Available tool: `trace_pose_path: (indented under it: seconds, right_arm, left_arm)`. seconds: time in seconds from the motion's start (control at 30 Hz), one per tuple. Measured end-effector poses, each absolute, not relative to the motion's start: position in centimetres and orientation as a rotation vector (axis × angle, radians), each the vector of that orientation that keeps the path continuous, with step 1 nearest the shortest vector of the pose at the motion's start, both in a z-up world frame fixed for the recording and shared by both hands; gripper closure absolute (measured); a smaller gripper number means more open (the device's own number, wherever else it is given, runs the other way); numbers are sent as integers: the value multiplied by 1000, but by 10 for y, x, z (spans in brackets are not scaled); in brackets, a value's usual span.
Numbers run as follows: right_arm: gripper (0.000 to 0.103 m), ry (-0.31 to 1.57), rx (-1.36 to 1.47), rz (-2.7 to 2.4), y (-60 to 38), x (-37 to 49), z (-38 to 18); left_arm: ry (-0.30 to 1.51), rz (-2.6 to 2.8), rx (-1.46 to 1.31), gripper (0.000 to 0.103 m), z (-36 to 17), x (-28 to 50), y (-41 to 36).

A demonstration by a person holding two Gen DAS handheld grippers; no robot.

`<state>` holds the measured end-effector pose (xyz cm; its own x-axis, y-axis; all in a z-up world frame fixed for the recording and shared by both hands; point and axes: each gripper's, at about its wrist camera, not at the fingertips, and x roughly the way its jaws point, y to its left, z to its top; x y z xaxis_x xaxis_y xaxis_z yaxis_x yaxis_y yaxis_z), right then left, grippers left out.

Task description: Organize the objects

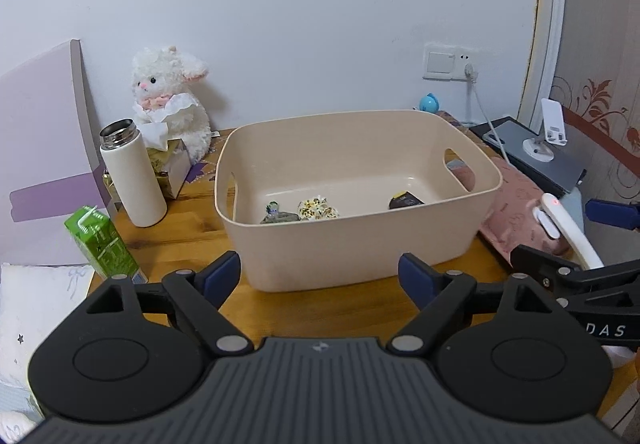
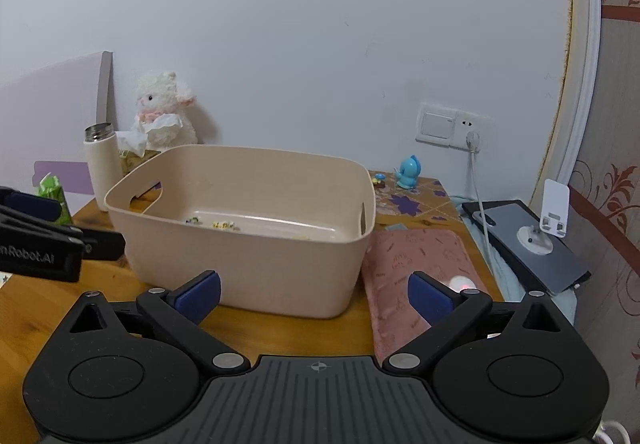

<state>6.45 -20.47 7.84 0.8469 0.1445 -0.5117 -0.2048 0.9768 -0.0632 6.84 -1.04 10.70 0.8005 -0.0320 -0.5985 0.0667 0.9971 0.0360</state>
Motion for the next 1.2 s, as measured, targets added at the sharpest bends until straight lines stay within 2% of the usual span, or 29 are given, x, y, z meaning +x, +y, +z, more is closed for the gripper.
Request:
trace_pose_path:
  seconds: [0.47, 0.53, 1.2]
  right_arm:
    - [0, 532, -125, 183, -215, 27, 79]
    - [0, 529, -127, 186, -216, 24, 79]
    - [0, 562, -126, 202, -223, -21, 70]
  left_arm:
    - [623, -87, 85, 12, 107, 21, -21]
    - [619, -85, 82, 8, 107, 13, -23]
    - [637, -90, 13, 7, 93, -38, -28]
